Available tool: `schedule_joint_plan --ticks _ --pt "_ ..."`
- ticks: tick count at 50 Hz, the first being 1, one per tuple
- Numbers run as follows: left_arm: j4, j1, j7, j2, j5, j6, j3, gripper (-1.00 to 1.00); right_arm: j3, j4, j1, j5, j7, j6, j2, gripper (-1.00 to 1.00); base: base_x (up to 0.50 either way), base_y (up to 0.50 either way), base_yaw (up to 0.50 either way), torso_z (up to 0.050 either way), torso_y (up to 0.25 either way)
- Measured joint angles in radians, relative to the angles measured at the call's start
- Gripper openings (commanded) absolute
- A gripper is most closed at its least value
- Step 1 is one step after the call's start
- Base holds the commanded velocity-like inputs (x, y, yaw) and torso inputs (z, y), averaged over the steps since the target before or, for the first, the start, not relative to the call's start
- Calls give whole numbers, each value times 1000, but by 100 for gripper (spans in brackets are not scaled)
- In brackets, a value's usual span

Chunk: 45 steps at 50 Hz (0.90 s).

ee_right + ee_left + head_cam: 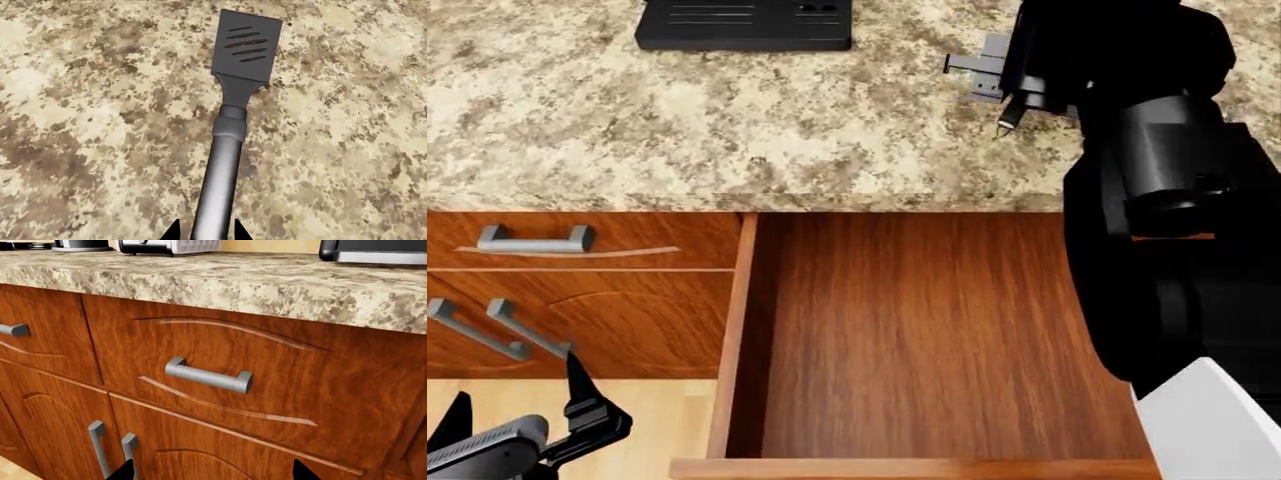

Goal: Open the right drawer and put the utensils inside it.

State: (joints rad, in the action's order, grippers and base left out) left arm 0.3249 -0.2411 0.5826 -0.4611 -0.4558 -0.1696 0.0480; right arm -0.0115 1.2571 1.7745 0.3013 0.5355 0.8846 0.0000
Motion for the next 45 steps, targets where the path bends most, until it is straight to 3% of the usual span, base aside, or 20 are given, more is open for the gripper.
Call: schedule_joint_plan --ticks 24,40,45 --pt "77 -11 34 -12 -6 35 0 100 32 35 -24 -74 6 9 0 -100 0 0 0 0 65" --pt "91 -16 40 -17 -8 40 -2 100 -32 52 -21 -35 3 2 0 -100 1 0 0 0 248" --pt "87 -17 36 -17 -7 33 -3 100 -52 52 -12 -38 -10 3 0 -100 0 0 0 0 24"
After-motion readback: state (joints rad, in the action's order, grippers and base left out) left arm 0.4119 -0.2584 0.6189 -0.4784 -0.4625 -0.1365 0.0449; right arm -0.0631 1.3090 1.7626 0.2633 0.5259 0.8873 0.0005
